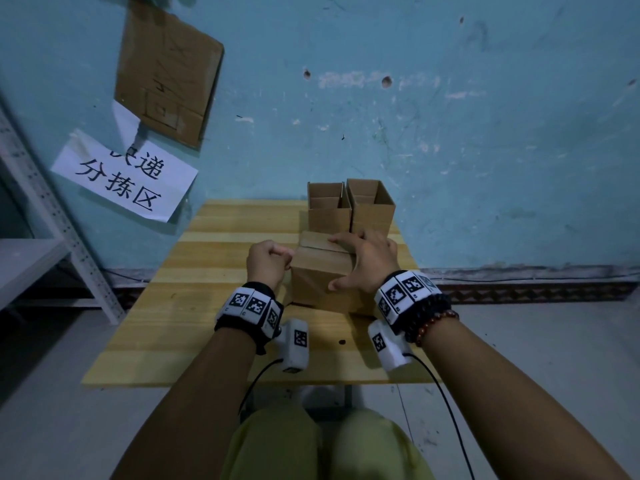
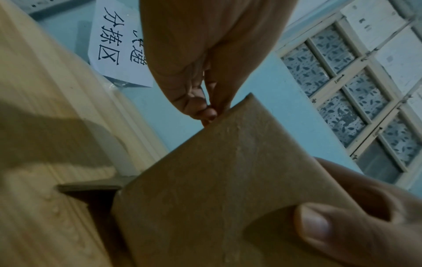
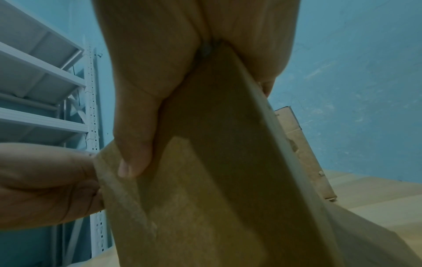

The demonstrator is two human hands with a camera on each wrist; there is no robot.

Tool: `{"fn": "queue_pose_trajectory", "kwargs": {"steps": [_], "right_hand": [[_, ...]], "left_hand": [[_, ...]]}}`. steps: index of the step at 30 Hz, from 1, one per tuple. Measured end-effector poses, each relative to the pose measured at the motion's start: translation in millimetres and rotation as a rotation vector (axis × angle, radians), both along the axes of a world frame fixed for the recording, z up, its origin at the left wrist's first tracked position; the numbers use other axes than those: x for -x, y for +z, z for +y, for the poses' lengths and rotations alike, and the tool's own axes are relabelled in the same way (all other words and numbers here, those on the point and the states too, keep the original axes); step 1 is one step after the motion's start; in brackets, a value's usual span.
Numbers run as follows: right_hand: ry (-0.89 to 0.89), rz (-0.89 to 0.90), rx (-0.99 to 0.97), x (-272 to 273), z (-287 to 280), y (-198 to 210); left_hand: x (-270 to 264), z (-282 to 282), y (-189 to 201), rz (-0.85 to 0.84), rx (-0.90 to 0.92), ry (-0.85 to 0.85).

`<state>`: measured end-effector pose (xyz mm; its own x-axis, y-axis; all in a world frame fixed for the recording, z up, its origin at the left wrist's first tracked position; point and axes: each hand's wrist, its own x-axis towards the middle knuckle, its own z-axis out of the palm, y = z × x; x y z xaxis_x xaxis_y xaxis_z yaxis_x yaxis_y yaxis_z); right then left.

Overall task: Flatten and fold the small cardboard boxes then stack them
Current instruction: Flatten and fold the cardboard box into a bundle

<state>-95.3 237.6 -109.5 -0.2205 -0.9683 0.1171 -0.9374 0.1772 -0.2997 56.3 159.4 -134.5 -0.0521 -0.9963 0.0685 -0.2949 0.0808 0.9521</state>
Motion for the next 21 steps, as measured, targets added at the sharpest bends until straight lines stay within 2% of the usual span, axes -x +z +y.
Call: {"fn": "queue_pose_trajectory", "kwargs": {"steps": [5, 8, 12, 15, 21], "right_hand": [[-0.003, -0.005, -0.003, 0, -1, 0], [-0.005, 0.006, -0.003, 0, -1, 0], [0.006, 0.013, -0.003, -1, 0, 0], [0.010, 0.011, 0.002, -1, 0, -1], [0.020, 0.022, 0.000, -1, 1, -1]], "left_hand": [[-1, 0, 0, 0.109, -0.010, -0.082], [-4, -6, -1, 0.126, -0.104, -0.135], [-8, -14, -3, 0.082, -0.195, -0.179], [-7, -15, -4, 0.137, -0.280, -0.201], [-4, -10, -2, 0.101, -0.300, -0.174]]}}
